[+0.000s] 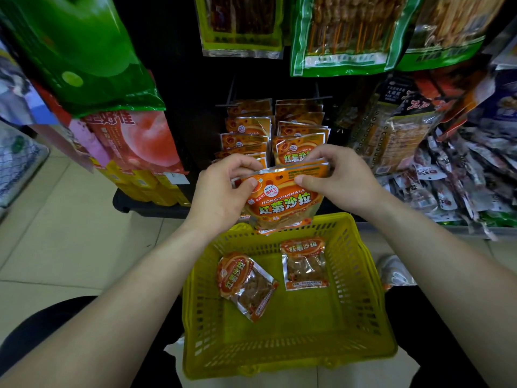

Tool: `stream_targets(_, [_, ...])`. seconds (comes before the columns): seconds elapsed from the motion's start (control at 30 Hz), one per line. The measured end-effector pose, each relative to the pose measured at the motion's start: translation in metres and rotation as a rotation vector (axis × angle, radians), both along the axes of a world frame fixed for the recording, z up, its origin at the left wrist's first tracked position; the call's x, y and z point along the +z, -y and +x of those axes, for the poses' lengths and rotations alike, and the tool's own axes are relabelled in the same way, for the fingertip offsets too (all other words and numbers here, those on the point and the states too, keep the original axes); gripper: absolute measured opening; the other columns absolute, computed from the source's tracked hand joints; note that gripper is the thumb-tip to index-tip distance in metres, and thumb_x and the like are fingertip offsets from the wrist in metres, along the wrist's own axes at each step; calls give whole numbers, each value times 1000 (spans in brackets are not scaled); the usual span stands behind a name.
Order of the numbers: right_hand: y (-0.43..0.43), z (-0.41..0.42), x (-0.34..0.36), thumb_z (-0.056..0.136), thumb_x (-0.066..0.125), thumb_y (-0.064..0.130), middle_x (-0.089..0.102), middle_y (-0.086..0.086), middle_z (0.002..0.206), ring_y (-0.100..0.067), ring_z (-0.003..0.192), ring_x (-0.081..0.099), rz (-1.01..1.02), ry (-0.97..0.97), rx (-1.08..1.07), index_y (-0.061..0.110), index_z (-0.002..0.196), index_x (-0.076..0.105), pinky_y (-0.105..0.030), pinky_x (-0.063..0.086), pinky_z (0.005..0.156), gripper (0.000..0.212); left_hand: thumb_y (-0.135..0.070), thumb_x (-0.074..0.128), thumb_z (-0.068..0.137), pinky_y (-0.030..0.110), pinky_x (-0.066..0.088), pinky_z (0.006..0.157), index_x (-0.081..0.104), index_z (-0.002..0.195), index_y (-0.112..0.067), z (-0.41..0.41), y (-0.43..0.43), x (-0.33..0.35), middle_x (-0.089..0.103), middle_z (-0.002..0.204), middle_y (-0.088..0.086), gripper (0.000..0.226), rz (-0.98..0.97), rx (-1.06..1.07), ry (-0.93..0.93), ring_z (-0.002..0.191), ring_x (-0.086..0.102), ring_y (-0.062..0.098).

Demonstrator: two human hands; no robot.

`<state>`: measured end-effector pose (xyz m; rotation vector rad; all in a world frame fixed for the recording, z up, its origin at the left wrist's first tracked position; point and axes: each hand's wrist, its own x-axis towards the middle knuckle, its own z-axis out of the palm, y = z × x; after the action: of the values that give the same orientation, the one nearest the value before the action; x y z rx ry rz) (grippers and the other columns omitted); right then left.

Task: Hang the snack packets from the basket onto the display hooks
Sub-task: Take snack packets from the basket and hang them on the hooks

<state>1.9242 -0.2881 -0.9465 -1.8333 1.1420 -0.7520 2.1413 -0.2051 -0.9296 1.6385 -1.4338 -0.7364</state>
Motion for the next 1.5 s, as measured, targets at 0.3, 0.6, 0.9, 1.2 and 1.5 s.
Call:
stream_targets(0.3, [-2, 1, 2, 84, 76, 41, 72, 9, 84, -3, 74, 71, -21, -77, -34, 25, 80, 64, -23, 57, 62, 20, -11, 63, 96, 20, 57, 75, 68, 109, -26, 0, 1, -2, 71, 105, -12, 21, 31, -38, 13, 104, 65, -2])
stream_targets(0.6, [-3, 0, 4, 85, 74, 42, 73, 7, 84, -6, 76, 70, -14, -163, -20, 22, 79, 65, -31, 57, 64, 23, -10, 63, 96, 12, 54, 68, 65, 104, -31, -2, 1, -5, 69, 104, -17, 23, 15, -44, 8, 102, 62, -8])
stream_targets(0.9, [-8, 2, 6, 81, 64, 53, 64, 16, 77, -10, 79, 61, -249, -533, 186, 34, 84, 64, -32, 48, 65, 20, -13, 63, 95, 23, 59, 75, 67, 102, -36, -10, -2, -20, 69, 99, -21, 25, 4, -108, 107, 98, 64, -6])
stream_targets(1.2, [-12, 5, -2, 91, 56, 55, 59, 13, 79, -12, 83, 50, -331, -610, 255, 36, 88, 57, -33, 40, 66, 19, -12, 62, 95, 27, 59, 80, 66, 104, -36, -15, -2, -28, 71, 99, -18, 27, -48, -168, 149, 97, 66, -5])
stream_targets(1.5, [-14, -6, 9, 91, 58, 53, 63, 12, 89, -21, 95, 62, -375, -692, 95, 38, 88, 58, -32, 35, 65, 15, -20, 67, 93, 16, 54, 69, 62, 100, -43, -15, 6, -26, 68, 91, -21, 24, -27, -103, 185, 88, 63, -7])
